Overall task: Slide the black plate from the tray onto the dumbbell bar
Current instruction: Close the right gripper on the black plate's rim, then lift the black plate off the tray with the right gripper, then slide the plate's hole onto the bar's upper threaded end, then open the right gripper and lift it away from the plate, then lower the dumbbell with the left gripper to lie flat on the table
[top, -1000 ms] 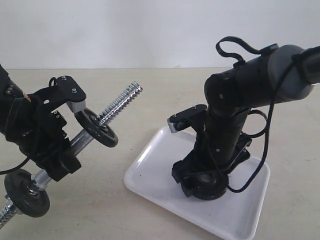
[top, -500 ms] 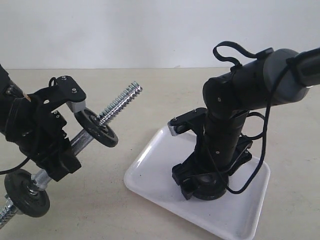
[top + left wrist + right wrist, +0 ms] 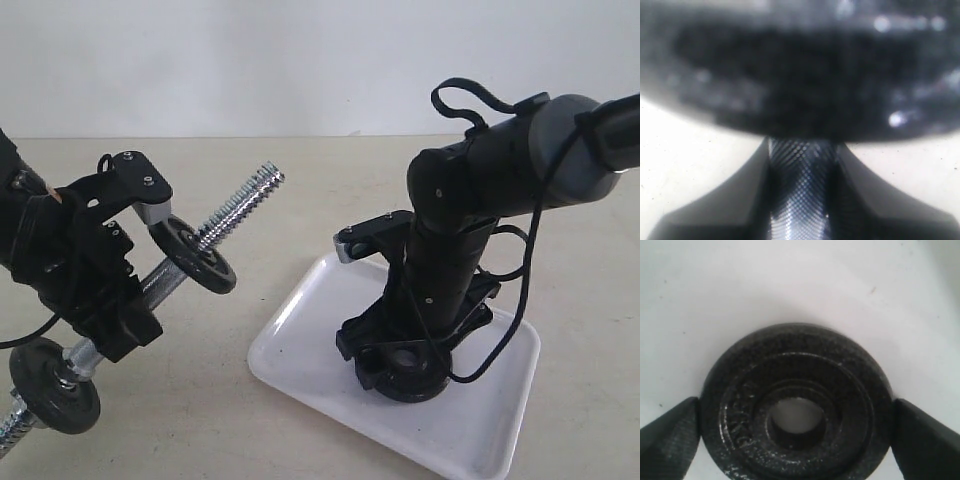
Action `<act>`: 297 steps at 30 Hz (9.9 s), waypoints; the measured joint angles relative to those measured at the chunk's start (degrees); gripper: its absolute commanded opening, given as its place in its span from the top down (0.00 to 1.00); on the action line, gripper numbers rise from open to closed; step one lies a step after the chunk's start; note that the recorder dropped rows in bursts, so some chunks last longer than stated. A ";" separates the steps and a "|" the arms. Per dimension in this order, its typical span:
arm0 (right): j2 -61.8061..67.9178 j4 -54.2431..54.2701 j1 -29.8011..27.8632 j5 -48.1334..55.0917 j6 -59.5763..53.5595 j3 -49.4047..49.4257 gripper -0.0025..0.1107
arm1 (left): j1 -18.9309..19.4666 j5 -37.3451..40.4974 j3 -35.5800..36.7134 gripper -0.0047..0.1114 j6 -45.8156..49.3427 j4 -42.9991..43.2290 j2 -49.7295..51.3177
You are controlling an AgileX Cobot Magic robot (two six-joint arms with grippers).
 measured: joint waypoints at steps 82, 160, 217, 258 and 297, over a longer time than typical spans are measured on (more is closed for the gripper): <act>-33.23 48.74 -23.59 16.80 -41.77 -0.51 0.98 | 0.00 -0.02 0.10 0.92 37.93 -20.94 0.00; -20.24 48.29 -12.04 15.72 -46.23 -6.71 0.98 | 0.89 -0.48 0.97 0.92 37.20 -18.86 0.00; -19.52 49.38 -11.38 15.41 -47.72 -7.89 0.32 | 0.20 -1.10 0.83 0.92 44.76 -31.27 0.00; -23.02 49.81 -11.18 5.79 -44.90 -8.42 0.05 | 0.09 -0.21 1.05 0.92 44.41 -28.68 0.00; -35.43 17.90 -11.39 21.19 -22.03 -8.42 0.98 | 0.09 -15.75 1.05 0.92 21.02 -31.71 3.06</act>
